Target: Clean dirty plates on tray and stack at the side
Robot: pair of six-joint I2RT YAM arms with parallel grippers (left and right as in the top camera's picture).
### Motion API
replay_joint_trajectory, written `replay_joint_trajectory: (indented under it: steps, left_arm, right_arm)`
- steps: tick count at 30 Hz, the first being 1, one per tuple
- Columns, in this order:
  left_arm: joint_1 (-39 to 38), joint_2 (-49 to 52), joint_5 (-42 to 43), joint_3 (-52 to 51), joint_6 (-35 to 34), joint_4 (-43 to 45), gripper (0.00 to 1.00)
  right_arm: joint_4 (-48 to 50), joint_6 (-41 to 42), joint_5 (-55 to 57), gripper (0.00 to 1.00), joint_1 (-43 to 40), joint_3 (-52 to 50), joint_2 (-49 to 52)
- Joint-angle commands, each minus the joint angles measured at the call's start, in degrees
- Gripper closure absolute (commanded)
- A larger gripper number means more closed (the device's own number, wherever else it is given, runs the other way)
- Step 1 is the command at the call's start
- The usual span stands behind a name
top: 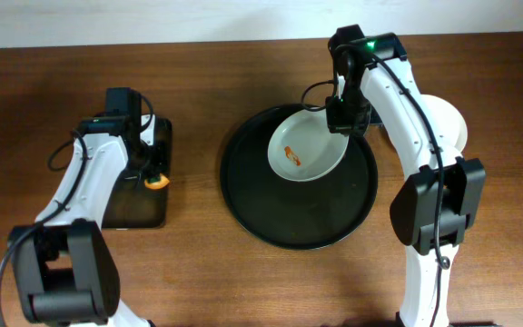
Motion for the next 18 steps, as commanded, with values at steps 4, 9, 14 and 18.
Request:
replay_joint_trajectory:
  steps: [4,9,14,18]
  left_arm:
    - [2.4,7.1,-5.6,-0.7,1.5,3.3,1.00]
    - [2.5,11.0,-7.2,-0.7,1.1,5.4,1.00]
    - [2.5,12.9,-8.4,-0.7,1.1,5.5,1.00]
    - [2.4,13.2,-8.3,-0.7,0.7,6.0,1.00]
  right_arm:
    - [0.2,0.9,-0.3,0.96,0.5,0.4,-1.8]
    - [0.2,0.9,-0.3,0.96,0.5,0.4,-1.8]
    - [0.2,0.9,-0.3,0.96,0.5,0.4,-1.8]
    - [0.2,0.9,-0.3,0.96,0.5,0.4,-1.8]
